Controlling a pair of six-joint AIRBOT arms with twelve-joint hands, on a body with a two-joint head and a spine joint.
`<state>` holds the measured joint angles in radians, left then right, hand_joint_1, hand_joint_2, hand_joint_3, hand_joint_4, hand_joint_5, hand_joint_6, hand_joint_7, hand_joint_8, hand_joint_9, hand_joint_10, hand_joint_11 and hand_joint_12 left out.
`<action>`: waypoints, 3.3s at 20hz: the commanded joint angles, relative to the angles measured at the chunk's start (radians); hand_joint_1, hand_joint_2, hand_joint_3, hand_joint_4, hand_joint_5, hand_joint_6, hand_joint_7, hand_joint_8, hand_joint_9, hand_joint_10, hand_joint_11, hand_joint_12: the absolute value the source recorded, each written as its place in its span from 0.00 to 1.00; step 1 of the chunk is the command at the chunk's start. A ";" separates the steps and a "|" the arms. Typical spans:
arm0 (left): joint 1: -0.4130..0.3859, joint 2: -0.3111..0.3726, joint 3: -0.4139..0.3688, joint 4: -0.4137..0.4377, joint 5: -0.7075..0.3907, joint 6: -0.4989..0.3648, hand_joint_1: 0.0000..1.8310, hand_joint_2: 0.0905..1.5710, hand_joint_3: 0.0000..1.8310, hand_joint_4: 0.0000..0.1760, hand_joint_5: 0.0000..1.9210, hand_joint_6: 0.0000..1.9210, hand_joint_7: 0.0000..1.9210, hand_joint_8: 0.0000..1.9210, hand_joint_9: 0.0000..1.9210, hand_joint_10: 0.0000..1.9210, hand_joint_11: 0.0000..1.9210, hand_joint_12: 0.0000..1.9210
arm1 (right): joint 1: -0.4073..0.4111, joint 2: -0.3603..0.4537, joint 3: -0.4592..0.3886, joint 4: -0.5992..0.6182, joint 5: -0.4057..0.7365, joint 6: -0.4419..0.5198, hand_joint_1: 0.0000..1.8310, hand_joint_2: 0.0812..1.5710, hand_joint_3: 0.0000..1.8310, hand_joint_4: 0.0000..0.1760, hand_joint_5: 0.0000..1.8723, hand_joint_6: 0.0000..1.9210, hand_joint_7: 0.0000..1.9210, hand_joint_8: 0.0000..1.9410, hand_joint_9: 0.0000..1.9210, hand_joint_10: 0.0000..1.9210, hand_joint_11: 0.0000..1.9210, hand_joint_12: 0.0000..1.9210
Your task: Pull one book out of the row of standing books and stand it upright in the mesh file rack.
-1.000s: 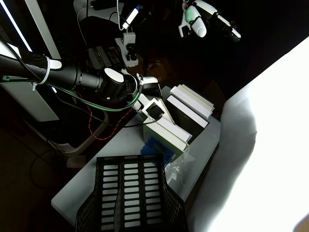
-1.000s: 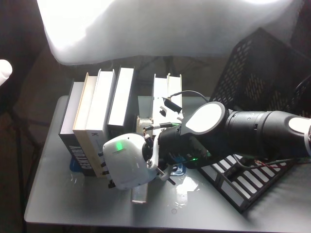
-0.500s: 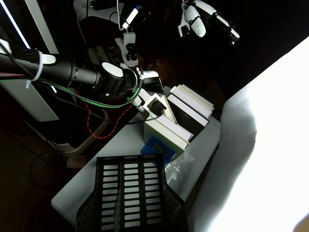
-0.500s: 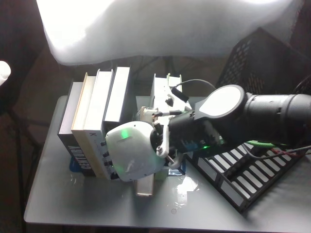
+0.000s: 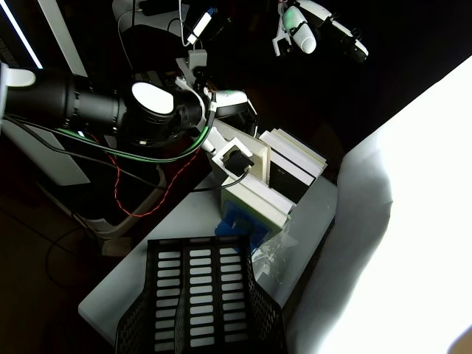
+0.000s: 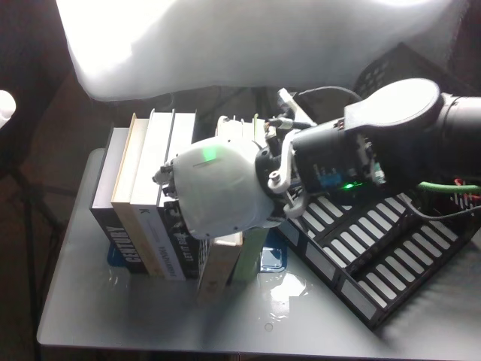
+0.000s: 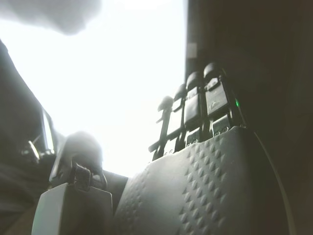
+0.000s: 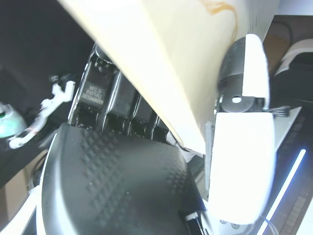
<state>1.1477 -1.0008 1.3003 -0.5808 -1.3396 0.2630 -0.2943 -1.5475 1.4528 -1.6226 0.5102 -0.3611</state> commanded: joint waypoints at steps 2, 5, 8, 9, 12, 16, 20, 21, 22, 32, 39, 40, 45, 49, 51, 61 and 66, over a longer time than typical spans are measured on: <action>-0.018 0.014 0.006 -0.004 -0.121 -0.006 0.14 0.84 0.00 0.07 0.02 0.00 0.00 0.00 0.00 0.00 0.00 0.00 | 0.033 0.033 -0.020 0.047 0.034 -0.004 0.75 0.70 0.00 0.00 0.46 0.52 0.54 0.52 0.47 0.66 0.34 0.83; -0.031 0.011 0.009 0.008 -0.114 -0.006 0.13 0.84 0.00 0.00 0.03 0.01 0.00 0.00 0.00 0.00 0.00 0.30 | 0.060 0.075 -0.046 0.051 0.048 -0.004 0.75 0.72 0.00 0.00 0.42 0.59 0.49 0.54 0.47 0.70 0.35 0.87; -0.047 0.013 0.009 0.026 -0.108 -0.006 0.10 0.85 0.00 0.04 0.01 0.00 0.00 0.00 0.00 0.00 0.00 0.01 | 0.092 0.125 -0.066 0.089 0.064 -0.004 0.75 0.72 0.00 0.00 0.42 0.61 0.48 0.54 0.47 0.71 0.35 0.89; -0.054 0.012 0.010 0.032 -0.104 -0.006 0.10 0.85 0.00 0.03 0.01 0.00 0.00 0.00 0.00 0.00 0.00 0.00 | 0.102 0.138 -0.069 0.108 0.074 -0.004 0.75 0.72 0.00 0.00 0.41 0.62 0.47 0.55 0.47 0.72 0.34 0.90; -0.064 0.011 0.011 0.041 -0.100 -0.006 0.11 0.85 0.00 0.00 0.01 0.00 0.00 0.00 0.00 0.00 0.00 0.00 | 0.136 0.174 -0.086 0.145 0.101 -0.004 0.74 0.76 0.00 0.00 0.35 0.63 0.42 0.68 0.42 0.79 0.41 0.90; -0.082 0.009 0.014 0.050 -0.098 -0.006 0.10 0.84 0.00 0.04 0.02 0.00 0.00 0.00 0.00 0.00 0.00 0.00 | 0.203 0.235 -0.124 0.154 0.104 -0.004 0.68 0.77 0.00 0.00 0.35 0.66 0.46 0.71 0.46 0.76 0.41 0.92; -0.112 -0.002 0.022 0.073 -0.084 -0.006 0.12 0.83 0.00 0.08 0.02 0.00 0.00 0.00 0.00 0.00 0.00 0.00 | 0.248 0.274 -0.132 0.171 0.104 -0.004 0.73 0.77 0.00 0.00 0.35 0.67 0.40 0.70 0.41 0.80 0.38 0.91; -0.117 -0.002 0.023 0.076 -0.083 -0.006 0.12 0.84 0.00 0.04 0.02 0.00 0.00 0.00 0.00 0.00 0.00 0.00 | 0.264 0.288 -0.140 0.182 0.104 -0.004 0.73 0.77 0.00 0.00 0.35 0.66 0.39 0.72 0.41 0.81 0.41 0.90; -0.121 -0.003 0.023 0.079 -0.082 -0.006 0.10 0.84 0.00 0.05 0.01 0.00 0.00 0.00 0.00 0.00 0.00 0.00 | 0.280 0.303 -0.147 0.198 0.102 -0.004 0.72 0.78 0.00 0.00 0.37 0.59 0.40 0.76 0.43 0.87 0.46 0.97; -0.156 -0.031 0.044 0.108 -0.049 -0.006 0.12 0.85 0.00 0.00 0.02 0.00 0.00 0.00 0.00 0.00 0.00 0.00 | 0.418 0.416 -0.164 0.229 0.084 -0.004 0.62 0.80 0.00 0.00 0.38 0.69 0.39 0.78 0.36 0.89 0.34 1.00; -0.177 -0.044 0.053 0.137 -0.023 -0.006 0.16 0.88 0.01 0.00 0.03 0.00 0.00 0.00 0.00 0.00 0.00 0.00 | 0.540 0.477 -0.181 0.223 0.065 -0.004 0.73 0.76 0.00 0.00 0.37 0.69 0.43 0.65 0.41 0.76 0.27 0.90; -0.183 -0.046 0.055 0.142 -0.018 -0.006 0.16 0.88 0.01 0.00 0.03 0.01 0.00 0.00 0.00 0.00 0.00 0.00 | 0.564 0.487 -0.186 0.211 0.055 -0.004 0.74 0.74 0.00 0.00 0.38 0.66 0.47 0.58 0.44 0.74 0.27 0.90; -0.187 -0.048 0.054 0.147 -0.013 -0.006 0.20 0.88 0.00 0.00 0.03 0.00 0.00 0.00 0.00 0.00 0.00 0.00 | 0.643 0.561 -0.239 0.118 -0.005 -0.004 0.74 0.74 0.00 0.00 0.37 0.67 0.48 0.58 0.43 0.73 0.19 0.91; -0.187 -0.048 0.052 0.152 -0.004 -0.006 0.18 0.88 0.00 0.00 0.04 0.00 0.00 0.00 0.00 0.00 0.00 0.00 | 0.690 0.630 -0.277 0.019 -0.053 -0.004 0.74 0.74 0.00 0.00 0.39 0.66 0.45 0.61 0.44 0.73 0.35 0.88; -0.187 -0.047 0.051 0.152 -0.001 -0.006 0.15 0.87 0.00 0.00 0.03 0.00 0.00 0.00 0.00 0.00 0.00 0.00 | 0.719 0.659 -0.298 -0.061 -0.070 -0.004 0.74 0.75 0.00 0.00 0.38 0.67 0.44 0.62 0.43 0.74 0.34 0.88; -0.188 -0.031 0.028 0.152 -0.005 -0.006 0.07 0.86 0.00 0.03 0.00 0.00 0.00 0.00 0.00 0.00 0.00 0.00 | 0.828 0.757 -0.360 -0.555 -0.102 -0.004 0.74 0.74 0.00 0.00 0.40 0.66 0.46 0.60 0.41 0.74 0.23 0.91; -0.188 -0.024 0.019 0.148 -0.006 -0.006 0.05 0.87 0.00 0.08 0.00 0.00 0.00 0.00 0.00 0.00 0.00 0.00 | 0.813 0.759 -0.357 -0.653 -0.102 -0.004 0.74 0.75 0.00 0.00 0.37 0.68 0.44 0.61 0.43 0.74 0.30 0.85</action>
<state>0.9668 -1.0382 1.3178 -0.4191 -1.2201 0.2626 0.5064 -0.7967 1.0943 -2.2921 0.4911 -0.3454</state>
